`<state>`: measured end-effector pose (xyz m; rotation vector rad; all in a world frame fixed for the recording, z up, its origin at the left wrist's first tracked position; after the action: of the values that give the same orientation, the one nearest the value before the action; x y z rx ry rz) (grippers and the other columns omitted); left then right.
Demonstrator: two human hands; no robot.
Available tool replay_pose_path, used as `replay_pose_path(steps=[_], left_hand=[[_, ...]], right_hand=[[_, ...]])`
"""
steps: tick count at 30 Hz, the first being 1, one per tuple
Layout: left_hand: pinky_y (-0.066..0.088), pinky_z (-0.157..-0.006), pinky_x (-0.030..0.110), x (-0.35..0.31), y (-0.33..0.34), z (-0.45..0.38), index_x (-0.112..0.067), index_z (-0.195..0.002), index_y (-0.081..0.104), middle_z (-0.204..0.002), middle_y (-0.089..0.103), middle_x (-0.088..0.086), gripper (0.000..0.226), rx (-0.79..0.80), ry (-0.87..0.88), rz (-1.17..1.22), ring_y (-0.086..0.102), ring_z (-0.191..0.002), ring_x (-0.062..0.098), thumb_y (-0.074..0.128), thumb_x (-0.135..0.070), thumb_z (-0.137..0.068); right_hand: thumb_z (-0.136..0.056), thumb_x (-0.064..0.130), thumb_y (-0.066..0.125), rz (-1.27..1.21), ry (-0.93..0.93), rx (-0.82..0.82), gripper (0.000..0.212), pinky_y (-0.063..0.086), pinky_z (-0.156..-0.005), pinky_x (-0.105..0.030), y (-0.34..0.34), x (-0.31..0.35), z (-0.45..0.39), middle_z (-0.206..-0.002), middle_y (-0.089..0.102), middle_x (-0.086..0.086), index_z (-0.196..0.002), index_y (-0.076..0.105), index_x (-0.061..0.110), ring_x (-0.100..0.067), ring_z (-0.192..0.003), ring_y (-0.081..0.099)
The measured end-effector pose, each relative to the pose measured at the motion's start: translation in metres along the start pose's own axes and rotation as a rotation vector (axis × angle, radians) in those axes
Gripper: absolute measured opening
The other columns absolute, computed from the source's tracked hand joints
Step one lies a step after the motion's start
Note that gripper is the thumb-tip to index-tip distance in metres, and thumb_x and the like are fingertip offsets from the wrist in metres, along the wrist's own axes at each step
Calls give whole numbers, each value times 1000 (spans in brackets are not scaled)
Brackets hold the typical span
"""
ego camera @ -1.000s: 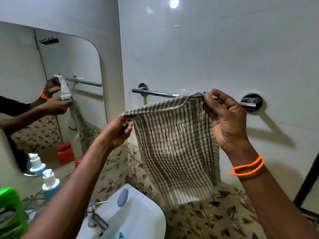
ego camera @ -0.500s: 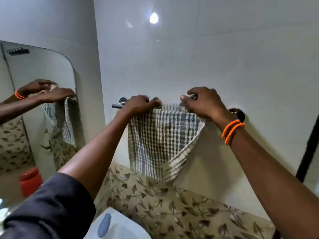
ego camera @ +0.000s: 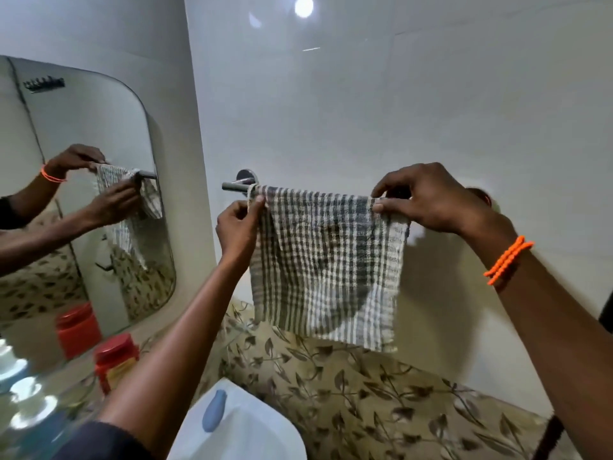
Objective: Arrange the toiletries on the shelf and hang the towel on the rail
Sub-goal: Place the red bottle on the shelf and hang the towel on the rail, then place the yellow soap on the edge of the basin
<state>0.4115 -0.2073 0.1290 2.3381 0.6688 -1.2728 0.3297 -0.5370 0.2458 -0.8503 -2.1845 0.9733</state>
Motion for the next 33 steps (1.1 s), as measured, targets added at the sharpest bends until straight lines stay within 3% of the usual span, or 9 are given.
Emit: replay_pose_path(steps=[3,8,10,15,18,21,24,27,33], left_hand=[[47,-68,31,-22,-5,-23,-23,-65,67,-65,66,-10,36,-121,17,-43,57,-63,7,76,-55,-80],[51,-91,36,-61,5,-45,-22,-99,68,-112,66,4,30,-171,181,-495,63,-106,23,74,-47,-84],[48,-88,40,-66,10,-40,-21,-93,68,-101,68,3,25,-158,382,-531,62,-99,23,63,-46,-94],[39,-88,51,-44,28,-21,-15,-66,58,-68,59,0,52,120,623,-632,59,-83,25,42,-44,-107],[38,-89,49,-50,30,-33,-15,-60,46,-57,46,-4,61,157,594,-739,59,-87,30,29,-49,-108],[37,-94,48,-51,26,-38,-14,-72,61,-73,64,1,66,223,580,-772,61,-103,30,22,-54,-107],[35,-100,45,-39,14,-19,-24,-111,66,-120,68,-3,43,51,573,-683,54,-123,23,31,-48,-108],[38,-91,40,-5,-4,21,-26,-116,60,-120,63,-1,34,-114,444,-574,51,-116,21,33,-46,-108],[48,-95,49,102,-59,128,-13,-109,67,-110,70,9,47,-9,147,-589,60,-108,31,33,-46,-107]], right_hand=[[-92,29,72,90,40,-13,10,51,-82,-30,-5,-6,-10,-96,79,-1,-98,79,24,-16,-90,70],[-93,23,68,456,216,-179,10,53,-86,-41,-10,-9,-18,-111,70,-10,-102,74,24,-38,-103,67],[-94,30,66,380,117,-310,11,54,-84,-43,-9,2,-13,-104,68,-10,-98,72,22,-37,-99,66],[-98,37,62,229,3,-125,25,53,-71,-40,14,7,-4,-83,73,-14,-90,71,16,-34,-80,66],[-103,34,54,290,72,-135,28,50,-68,-40,16,-2,-9,-88,69,-23,-97,67,10,-41,-79,63],[-104,33,52,335,119,-146,27,50,-71,-40,16,-2,-11,-94,69,-24,-99,65,10,-42,-84,63],[-102,30,53,379,16,-418,25,50,-77,-44,21,13,-2,-97,68,-17,-101,66,10,-41,-93,62],[-101,29,53,320,-169,-647,23,48,-79,-45,57,47,12,-92,67,-12,-93,66,12,-35,-89,59],[-101,26,54,74,-279,-207,25,49,-78,-49,225,66,32,-91,68,-14,-92,69,8,-37,-88,61]])
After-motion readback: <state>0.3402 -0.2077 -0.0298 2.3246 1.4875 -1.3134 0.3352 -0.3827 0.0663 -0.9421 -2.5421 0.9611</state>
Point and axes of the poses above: each hand's wrist, its own z-axis away from the middle knuckle, its own y-axis out of the palm, x = y × z, the point moved 3 cm from there along -z, towards the middle knuckle
